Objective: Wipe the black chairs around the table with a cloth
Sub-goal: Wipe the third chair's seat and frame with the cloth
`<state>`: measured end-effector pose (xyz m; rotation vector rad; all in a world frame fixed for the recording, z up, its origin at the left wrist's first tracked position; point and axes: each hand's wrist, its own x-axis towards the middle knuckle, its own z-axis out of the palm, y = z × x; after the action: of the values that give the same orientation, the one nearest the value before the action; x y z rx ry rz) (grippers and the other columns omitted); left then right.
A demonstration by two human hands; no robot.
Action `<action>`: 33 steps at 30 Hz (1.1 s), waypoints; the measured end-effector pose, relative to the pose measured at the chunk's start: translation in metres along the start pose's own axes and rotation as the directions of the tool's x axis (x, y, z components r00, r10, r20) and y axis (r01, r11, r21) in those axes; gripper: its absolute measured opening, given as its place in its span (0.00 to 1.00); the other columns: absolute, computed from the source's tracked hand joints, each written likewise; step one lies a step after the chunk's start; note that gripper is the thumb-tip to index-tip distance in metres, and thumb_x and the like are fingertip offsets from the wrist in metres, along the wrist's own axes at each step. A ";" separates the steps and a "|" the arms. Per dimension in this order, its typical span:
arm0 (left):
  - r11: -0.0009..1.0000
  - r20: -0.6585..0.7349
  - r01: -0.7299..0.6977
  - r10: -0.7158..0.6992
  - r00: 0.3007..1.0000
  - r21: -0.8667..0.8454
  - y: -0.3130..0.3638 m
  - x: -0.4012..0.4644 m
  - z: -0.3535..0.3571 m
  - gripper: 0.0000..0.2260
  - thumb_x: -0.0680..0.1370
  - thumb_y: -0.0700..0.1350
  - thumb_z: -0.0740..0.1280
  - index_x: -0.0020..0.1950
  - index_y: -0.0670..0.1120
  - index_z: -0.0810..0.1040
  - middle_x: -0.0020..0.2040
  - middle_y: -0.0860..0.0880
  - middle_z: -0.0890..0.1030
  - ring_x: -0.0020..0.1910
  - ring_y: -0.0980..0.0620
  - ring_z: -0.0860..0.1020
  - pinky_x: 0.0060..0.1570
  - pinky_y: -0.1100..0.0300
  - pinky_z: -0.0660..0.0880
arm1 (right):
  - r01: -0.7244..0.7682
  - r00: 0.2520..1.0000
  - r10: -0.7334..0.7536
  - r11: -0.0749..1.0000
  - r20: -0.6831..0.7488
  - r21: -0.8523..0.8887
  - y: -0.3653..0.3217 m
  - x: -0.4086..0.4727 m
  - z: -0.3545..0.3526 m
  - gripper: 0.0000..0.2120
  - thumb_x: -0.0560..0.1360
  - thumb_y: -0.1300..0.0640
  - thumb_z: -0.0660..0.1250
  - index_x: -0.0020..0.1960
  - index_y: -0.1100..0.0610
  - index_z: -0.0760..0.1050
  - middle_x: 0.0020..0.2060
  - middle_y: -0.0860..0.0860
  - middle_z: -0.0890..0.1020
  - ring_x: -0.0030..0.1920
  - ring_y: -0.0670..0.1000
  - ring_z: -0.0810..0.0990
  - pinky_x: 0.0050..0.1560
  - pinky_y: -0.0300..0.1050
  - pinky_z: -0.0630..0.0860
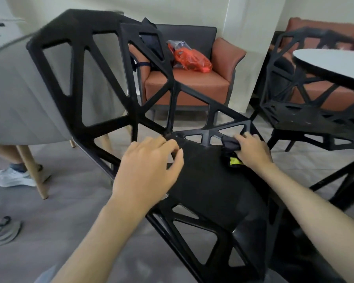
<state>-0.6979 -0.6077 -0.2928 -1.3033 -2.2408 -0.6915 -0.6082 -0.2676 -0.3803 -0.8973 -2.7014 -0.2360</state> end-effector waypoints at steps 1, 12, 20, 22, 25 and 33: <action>1.000 0.005 0.012 -0.012 1.000 0.009 -0.001 -0.001 0.002 0.11 0.83 0.53 0.63 0.49 0.50 0.82 0.42 0.55 0.81 0.41 0.52 0.78 0.44 0.52 0.76 | -0.075 0.997 0.075 0.997 -0.022 0.016 0.010 0.007 0.002 0.14 0.76 0.55 0.67 0.62 0.52 0.73 0.54 0.57 0.77 0.53 0.65 0.76 0.46 0.57 0.78; 0.986 0.060 0.160 -0.157 0.986 -0.055 -0.003 0.000 0.001 0.10 0.82 0.55 0.62 0.49 0.52 0.80 0.42 0.57 0.80 0.44 0.55 0.78 0.41 0.57 0.75 | 0.327 0.907 -0.394 0.880 0.147 0.344 -0.069 -0.152 -0.063 0.13 0.73 0.51 0.68 0.53 0.42 0.69 0.47 0.44 0.72 0.50 0.50 0.74 0.45 0.51 0.75; 0.991 0.113 0.130 -0.130 0.985 0.014 0.003 -0.002 0.002 0.11 0.82 0.55 0.61 0.49 0.53 0.81 0.42 0.57 0.80 0.43 0.54 0.78 0.37 0.59 0.70 | -0.138 0.990 0.142 0.973 -0.006 0.187 0.025 -0.008 -0.003 0.11 0.75 0.51 0.73 0.50 0.51 0.71 0.48 0.55 0.78 0.52 0.65 0.79 0.41 0.54 0.77; 0.989 0.085 0.146 -0.146 0.986 0.001 0.003 0.000 0.003 0.11 0.82 0.55 0.62 0.49 0.52 0.81 0.42 0.57 0.80 0.43 0.54 0.78 0.35 0.61 0.66 | -0.207 0.973 0.224 0.954 -0.059 0.217 0.037 0.001 0.006 0.12 0.75 0.52 0.73 0.49 0.51 0.70 0.46 0.55 0.78 0.50 0.65 0.79 0.40 0.54 0.78; 0.983 0.029 0.179 -0.178 0.984 -0.025 0.003 0.000 0.000 0.10 0.82 0.54 0.63 0.46 0.52 0.80 0.40 0.57 0.80 0.39 0.56 0.76 0.34 0.66 0.64 | -0.192 0.974 0.210 0.964 -0.089 0.184 0.019 -0.026 -0.001 0.10 0.75 0.53 0.73 0.53 0.51 0.74 0.49 0.54 0.78 0.51 0.62 0.78 0.40 0.52 0.77; 0.991 0.035 0.130 -0.130 0.991 -0.021 0.006 -0.002 -0.002 0.11 0.83 0.51 0.63 0.44 0.50 0.79 0.38 0.55 0.80 0.36 0.52 0.77 0.31 0.65 0.64 | -0.244 0.955 0.280 0.930 -0.099 0.276 -0.072 -0.189 -0.049 0.21 0.68 0.59 0.73 0.59 0.47 0.76 0.48 0.47 0.74 0.48 0.55 0.73 0.41 0.51 0.73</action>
<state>-0.6917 -0.6079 -0.2920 -1.1958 -2.3680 -0.7489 -0.4968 -0.4421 -0.3985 -1.1015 -2.3810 0.1104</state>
